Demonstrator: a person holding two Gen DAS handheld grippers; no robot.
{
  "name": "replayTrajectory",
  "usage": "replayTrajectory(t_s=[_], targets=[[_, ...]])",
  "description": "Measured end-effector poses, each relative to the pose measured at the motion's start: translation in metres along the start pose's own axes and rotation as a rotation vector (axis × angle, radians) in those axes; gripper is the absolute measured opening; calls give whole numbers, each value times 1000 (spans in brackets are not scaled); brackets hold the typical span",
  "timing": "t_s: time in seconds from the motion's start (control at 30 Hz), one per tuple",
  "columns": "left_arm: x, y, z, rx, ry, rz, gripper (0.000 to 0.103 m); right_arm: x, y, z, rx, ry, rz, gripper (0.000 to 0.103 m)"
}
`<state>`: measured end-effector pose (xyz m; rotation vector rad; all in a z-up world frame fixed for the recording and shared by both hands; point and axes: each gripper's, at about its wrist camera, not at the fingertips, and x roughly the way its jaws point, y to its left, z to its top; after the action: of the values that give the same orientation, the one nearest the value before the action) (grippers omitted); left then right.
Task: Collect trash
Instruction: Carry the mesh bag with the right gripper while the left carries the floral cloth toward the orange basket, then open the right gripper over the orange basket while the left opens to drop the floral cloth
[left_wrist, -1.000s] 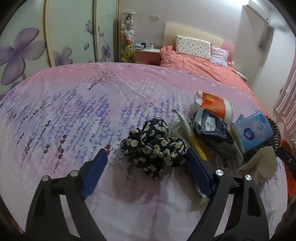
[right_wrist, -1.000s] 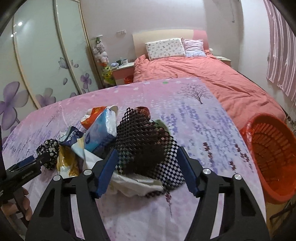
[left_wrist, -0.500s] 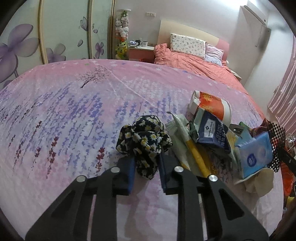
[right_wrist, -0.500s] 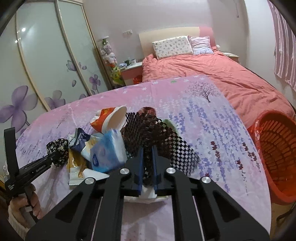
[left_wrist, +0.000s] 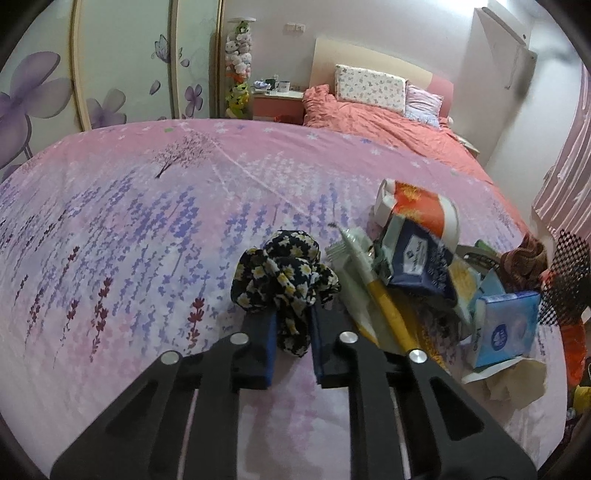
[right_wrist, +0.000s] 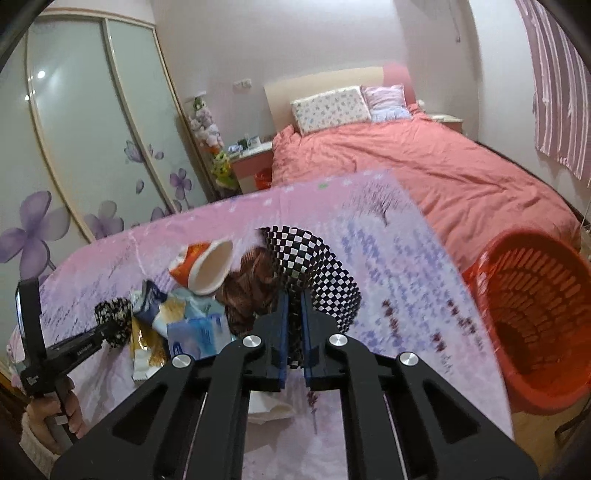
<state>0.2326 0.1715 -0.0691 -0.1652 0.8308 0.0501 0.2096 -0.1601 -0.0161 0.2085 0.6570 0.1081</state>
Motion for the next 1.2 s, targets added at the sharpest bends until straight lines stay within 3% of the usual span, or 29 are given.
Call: replayTrajectory(t_s=[0.23, 0.43, 0.83, 1.2], targets=[[-39, -10, 12, 33, -62, -29, 14, -24, -8, 13, 2, -75, -30, 7], [-85, -47, 22, 95, -133, -85, 14, -51, -22, 18, -7, -130, -65, 7], [-137, -165, 22, 214, -178, -301, 14, -101, -79, 24, 29, -217, -169, 7], [-134, -268, 4, 334, -148, -461, 14, -114, -128, 24, 111, -247, -240, 7]])
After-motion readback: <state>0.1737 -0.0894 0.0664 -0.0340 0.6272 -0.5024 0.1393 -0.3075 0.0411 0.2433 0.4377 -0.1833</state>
